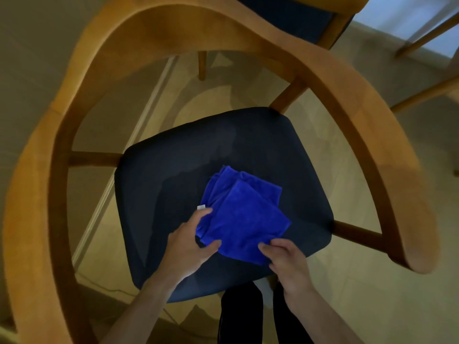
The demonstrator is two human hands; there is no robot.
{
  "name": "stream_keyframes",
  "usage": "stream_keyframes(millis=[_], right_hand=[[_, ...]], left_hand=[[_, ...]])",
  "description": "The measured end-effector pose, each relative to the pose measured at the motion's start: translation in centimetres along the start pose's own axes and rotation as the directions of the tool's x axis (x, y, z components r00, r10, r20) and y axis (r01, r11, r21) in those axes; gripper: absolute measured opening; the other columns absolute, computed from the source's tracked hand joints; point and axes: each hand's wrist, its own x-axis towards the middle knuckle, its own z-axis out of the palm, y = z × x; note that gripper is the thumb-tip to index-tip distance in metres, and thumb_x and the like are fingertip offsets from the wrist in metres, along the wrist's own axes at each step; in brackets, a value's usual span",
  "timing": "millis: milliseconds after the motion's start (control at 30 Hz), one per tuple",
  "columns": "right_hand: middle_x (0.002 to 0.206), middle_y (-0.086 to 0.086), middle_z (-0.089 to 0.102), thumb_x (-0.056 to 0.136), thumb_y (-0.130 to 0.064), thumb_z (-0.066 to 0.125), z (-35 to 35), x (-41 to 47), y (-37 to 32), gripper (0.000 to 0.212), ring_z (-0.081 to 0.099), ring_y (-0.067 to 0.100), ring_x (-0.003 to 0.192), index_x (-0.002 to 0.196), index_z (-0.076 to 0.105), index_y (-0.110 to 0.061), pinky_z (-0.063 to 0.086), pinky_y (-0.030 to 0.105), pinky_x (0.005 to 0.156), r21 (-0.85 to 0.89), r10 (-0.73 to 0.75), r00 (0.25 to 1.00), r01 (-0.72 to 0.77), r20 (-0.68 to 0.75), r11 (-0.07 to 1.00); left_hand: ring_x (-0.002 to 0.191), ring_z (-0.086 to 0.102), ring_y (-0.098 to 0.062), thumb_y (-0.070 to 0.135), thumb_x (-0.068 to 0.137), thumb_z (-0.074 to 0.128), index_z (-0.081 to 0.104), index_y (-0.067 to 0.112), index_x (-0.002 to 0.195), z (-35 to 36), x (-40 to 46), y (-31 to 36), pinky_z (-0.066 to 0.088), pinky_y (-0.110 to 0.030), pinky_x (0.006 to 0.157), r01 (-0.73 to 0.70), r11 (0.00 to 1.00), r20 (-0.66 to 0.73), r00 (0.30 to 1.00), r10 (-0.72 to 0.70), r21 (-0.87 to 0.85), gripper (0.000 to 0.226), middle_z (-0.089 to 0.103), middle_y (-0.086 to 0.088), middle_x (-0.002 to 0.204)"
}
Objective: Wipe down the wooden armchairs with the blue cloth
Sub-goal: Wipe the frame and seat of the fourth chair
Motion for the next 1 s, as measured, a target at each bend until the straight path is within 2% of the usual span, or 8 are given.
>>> stream_keyframes(millis=[200, 367, 467, 533, 600, 700, 833, 1000], right_hand=[[0.102, 0.006, 0.073, 0.073, -0.023, 0.085, -0.1, 1.1, -3.5, 0.037, 0.070, 0.018, 0.094, 0.102, 0.066, -0.009, 0.055, 0.030, 0.075, 0.329, 0.137, 0.990, -0.118, -0.035, 0.937], [0.097, 0.000, 0.074, 0.084, -0.022, 0.074, 0.3, 0.8, -5.6, 0.011, 0.070, 0.018, 0.095, 0.092, 0.071, -0.016, 0.056, 0.040, 0.087, 0.040, -0.139, 0.986, 0.135, 0.089, 0.990], [0.092, 0.003, 0.071, 0.081, -0.017, 0.066, 0.0, -0.1, -6.8, 0.007, 0.068, 0.018, 0.090, 0.088, 0.068, -0.019, 0.053, 0.032, 0.082, 0.011, -0.340, 0.856, 0.365, 0.390, 0.931], [0.087, 0.003, 0.066, 0.076, -0.013, 0.062, -0.3, -0.4, -7.7, 0.012, 0.064, 0.017, 0.083, 0.085, 0.067, -0.018, 0.051, 0.028, 0.077, 0.115, -0.366, 0.746, 0.367, 0.557, 0.923], [0.081, 0.001, 0.062, 0.073, -0.009, 0.058, -0.8, -0.2, -8.5, 0.014, 0.059, 0.015, 0.078, 0.077, 0.065, -0.020, 0.049, 0.028, 0.073, 0.173, -0.349, 0.726, 0.308, 0.593, 0.936], [0.080, 0.000, 0.062, 0.075, -0.008, 0.057, -1.6, 0.7, -9.2, 0.016, 0.061, 0.014, 0.076, 0.073, 0.063, -0.023, 0.051, 0.029, 0.066, 0.299, -0.338, 0.769, 0.200, 0.542, 0.933], [0.109, 0.004, 0.071, 0.091, -0.013, 0.062, -1.6, 2.9, -9.1, 0.010, 0.069, 0.021, 0.101, 0.098, 0.066, -0.019, 0.057, 0.040, 0.084, 0.237, -0.266, 0.903, 0.192, 0.338, 0.952], [0.114, -0.001, 0.063, 0.087, -0.015, 0.072, -0.3, 4.9, -8.6, 0.040, 0.063, 0.015, 0.101, 0.120, 0.050, -0.023, 0.056, 0.041, 0.091, -0.182, -0.246, 0.968, 0.236, -0.037, 0.955]], left_hand=[[0.085, 0.054, -0.008, 0.058, 0.080, 0.066, 0.036, 0.027, 0.110, -1.0, 3.7, 3.2, 0.030, -0.043, 0.102, 0.196, 0.950, 0.002, 0.979, -0.203, 0.243, 0.053, 0.056, 0.015, 0.098], [0.097, 0.059, -0.016, 0.052, 0.073, 0.074, 0.033, 0.026, 0.128, 0.2, 5.7, 6.8, 0.042, -0.043, 0.091, -0.021, 0.852, -0.180, 0.974, 0.135, 0.523, 0.074, 0.056, 0.006, 0.107], [0.136, 0.025, -0.025, 0.030, 0.070, 0.079, 0.024, 0.042, 0.143, 0.4, 7.0, 8.0, 0.024, -0.043, 0.107, -0.265, 0.839, 0.082, 0.963, 0.258, 0.476, 0.092, 0.024, 0.001, 0.147], [0.145, 0.002, -0.018, 0.020, 0.070, 0.076, 0.044, 0.045, 0.129, -0.2, 7.9, 8.7, 0.010, -0.045, 0.112, -0.412, 0.823, 0.338, 0.896, 0.288, 0.391, 0.072, 0.010, 0.008, 0.157], [0.143, 0.022, -0.019, 0.023, 0.071, 0.076, 0.060, 0.037, 0.103, -1.3, 8.9, 9.1, 0.020, -0.043, 0.113, -0.409, 0.848, 0.491, 0.845, 0.211, 0.339, 0.039, 0.038, 0.010, 0.148], [0.101, 0.059, -0.014, 0.036, 0.068, 0.076, 0.064, 0.037, 0.090, -4.1, 10.3, 9.8, 0.041, -0.035, 0.095, -0.337, 0.866, 0.530, 0.842, 0.102, 0.369, 0.025, 0.066, 0.017, 0.094], [0.091, 0.063, -0.010, 0.032, 0.074, 0.077, 0.066, 0.034, 0.097, -5.8, 12.1, 10.1, 0.051, -0.032, 0.079, -0.275, 0.862, 0.428, 0.901, 0.076, 0.426, 0.025, 0.065, 0.015, 0.093], [0.120, 0.046, -0.028, 0.028, 0.073, 0.080, 0.034, 0.021, 0.139, -1.7, 10.8, 8.4, 0.048, -0.046, 0.095, -0.103, 0.714, -0.117, 0.961, 0.252, 0.693, 0.082, 0.039, -0.008, 0.136]])
